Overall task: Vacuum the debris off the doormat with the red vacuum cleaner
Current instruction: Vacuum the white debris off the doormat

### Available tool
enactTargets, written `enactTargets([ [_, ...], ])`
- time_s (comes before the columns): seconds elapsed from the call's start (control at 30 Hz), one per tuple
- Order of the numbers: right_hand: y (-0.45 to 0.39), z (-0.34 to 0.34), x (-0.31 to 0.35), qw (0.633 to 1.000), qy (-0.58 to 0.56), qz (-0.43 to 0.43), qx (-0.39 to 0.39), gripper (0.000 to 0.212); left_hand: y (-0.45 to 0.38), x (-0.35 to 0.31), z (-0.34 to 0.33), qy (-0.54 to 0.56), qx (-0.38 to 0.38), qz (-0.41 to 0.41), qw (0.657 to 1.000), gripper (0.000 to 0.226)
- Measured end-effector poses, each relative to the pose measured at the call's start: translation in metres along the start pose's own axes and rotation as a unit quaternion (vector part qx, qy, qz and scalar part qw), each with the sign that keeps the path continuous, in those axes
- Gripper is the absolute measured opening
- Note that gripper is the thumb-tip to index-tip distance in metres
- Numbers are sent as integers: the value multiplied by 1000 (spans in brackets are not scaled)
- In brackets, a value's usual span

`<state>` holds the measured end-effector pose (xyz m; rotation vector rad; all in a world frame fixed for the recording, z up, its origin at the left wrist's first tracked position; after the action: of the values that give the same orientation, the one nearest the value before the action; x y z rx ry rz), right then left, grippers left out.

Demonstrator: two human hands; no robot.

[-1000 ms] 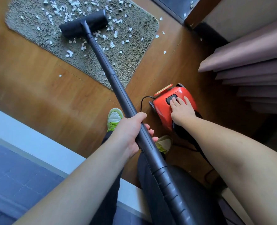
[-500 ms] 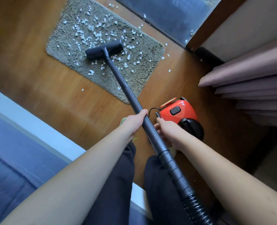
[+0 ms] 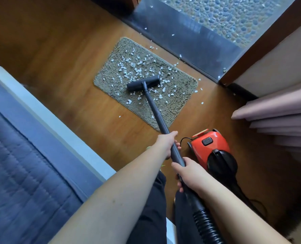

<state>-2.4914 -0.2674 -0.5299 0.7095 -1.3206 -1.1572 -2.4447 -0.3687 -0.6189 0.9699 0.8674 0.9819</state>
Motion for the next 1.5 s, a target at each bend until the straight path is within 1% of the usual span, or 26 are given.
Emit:
enactTargets([
  [0.07, 4, -1, -1, 999, 31, 14, -11, 13, -1, 3, -1, -6, 2, 4, 1000, 29],
  [0.17, 11, 1, -7, 996, 87, 29, -20, 14, 1, 10, -2, 1, 10, 10, 1000, 17],
  [0.2, 13, 2, -10, 995, 95, 28, -23, 14, 2, 13, -2, 1, 14, 13, 1000, 16],
  [0.33, 25, 2, -21, 993, 117, 13, -29, 19, 6, 30, -2, 13, 33, 28, 999, 43],
  [0.43, 33, 0, -26, 991, 133, -4, -26, 23, 7, 41, 1, 19, 37, 36, 998, 57],
  [0.5, 39, -3, -28, 990, 141, -14, -22, 26, 7, 47, 5, 27, 38, 35, 998, 64],
  [0.6, 47, -10, -28, 989, 148, -15, -24, 28, 5, 55, 12, 26, 40, 29, 998, 67],
  [0.77, 46, -32, -30, 982, 181, 3, -51, 33, -5, 57, 30, 47, 70, 61, 995, 53],
  [0.97, 36, -61, -9, 989, 144, 8, -42, 20, -22, 37, 56, 35, 61, 59, 996, 51],
  [1.07, 29, -75, 6, 988, 145, 19, -53, 16, -27, 19, 68, 34, 50, 39, 997, 36],
  [1.13, 23, -84, 17, 986, 155, 29, -56, 18, -35, 8, 75, 31, 48, 26, 998, 24],
  [1.2, 16, -92, 29, 985, 160, 38, -55, 20, -44, -3, 82, 21, 44, 13, 999, 7],
  [1.23, 12, -96, 34, 985, 158, 35, -53, 21, -45, -9, 85, 19, 46, 9, 999, 4],
  [1.37, 0, -111, 51, 991, 127, 6, -44, 29, -54, -26, 95, 10, 45, -3, 999, 18],
  [1.5, -2, -112, 60, 991, 127, 13, -40, 27, -53, -34, 100, 14, 41, -9, 999, 20],
])
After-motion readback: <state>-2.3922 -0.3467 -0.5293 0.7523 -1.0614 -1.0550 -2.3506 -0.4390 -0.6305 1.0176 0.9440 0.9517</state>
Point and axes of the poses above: each hand's wrist, its own y-axis away from the middle knuckle, its own z-axis out of the back of the hand, x = y × z, the point moved 1 cm from there along -y, towards the middle knuckle, and after that the axes turned 11 degrees about -x, right-handed, at the moved point
